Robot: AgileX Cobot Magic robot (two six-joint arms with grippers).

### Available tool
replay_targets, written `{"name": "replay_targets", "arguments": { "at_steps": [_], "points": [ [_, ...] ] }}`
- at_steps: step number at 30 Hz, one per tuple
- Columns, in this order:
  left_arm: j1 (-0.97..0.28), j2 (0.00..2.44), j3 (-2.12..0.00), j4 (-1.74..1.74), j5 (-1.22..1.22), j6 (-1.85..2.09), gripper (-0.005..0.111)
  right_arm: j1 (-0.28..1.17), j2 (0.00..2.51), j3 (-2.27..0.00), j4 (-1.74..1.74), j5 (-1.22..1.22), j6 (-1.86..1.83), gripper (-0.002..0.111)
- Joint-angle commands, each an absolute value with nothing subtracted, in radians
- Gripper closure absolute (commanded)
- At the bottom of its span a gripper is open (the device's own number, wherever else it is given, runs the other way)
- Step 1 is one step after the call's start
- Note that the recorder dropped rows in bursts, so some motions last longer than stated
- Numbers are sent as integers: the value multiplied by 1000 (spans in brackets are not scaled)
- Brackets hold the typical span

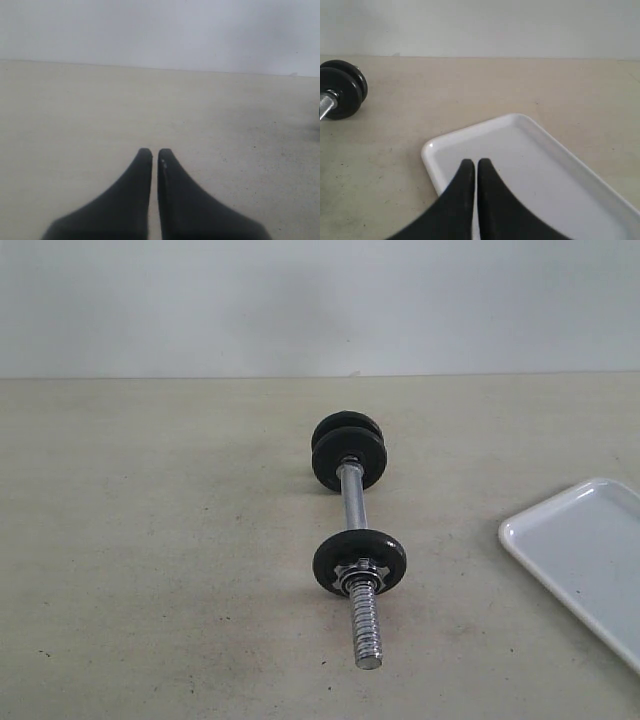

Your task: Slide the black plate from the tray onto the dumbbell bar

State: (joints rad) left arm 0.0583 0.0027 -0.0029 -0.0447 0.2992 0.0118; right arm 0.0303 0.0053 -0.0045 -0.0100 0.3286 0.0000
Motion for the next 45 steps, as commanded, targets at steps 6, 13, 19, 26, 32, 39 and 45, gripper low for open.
{"name": "replay_targets", "arguments": {
  "at_steps": [6,13,19,26,32,39,45],
  "points": [
    [108,0,0,-55,299,18,102,31,0,0,-9,321,0,108],
    [106,0,0,-55,299,18,102,31,0,0,-9,321,0,108],
    [67,0,0,-55,299,18,102,31,0,0,-9,321,0,108],
    [65,0,0,-55,299,18,102,31,0,0,-9,321,0,108],
    [65,0,0,-55,301,18,102,31,0,0,-9,321,0,108],
    [65,0,0,-55,301,18,102,31,0,0,-9,326,0,108],
    [65,0,0,-55,301,18,102,31,0,0,-9,326,0,108]
  ]
}}
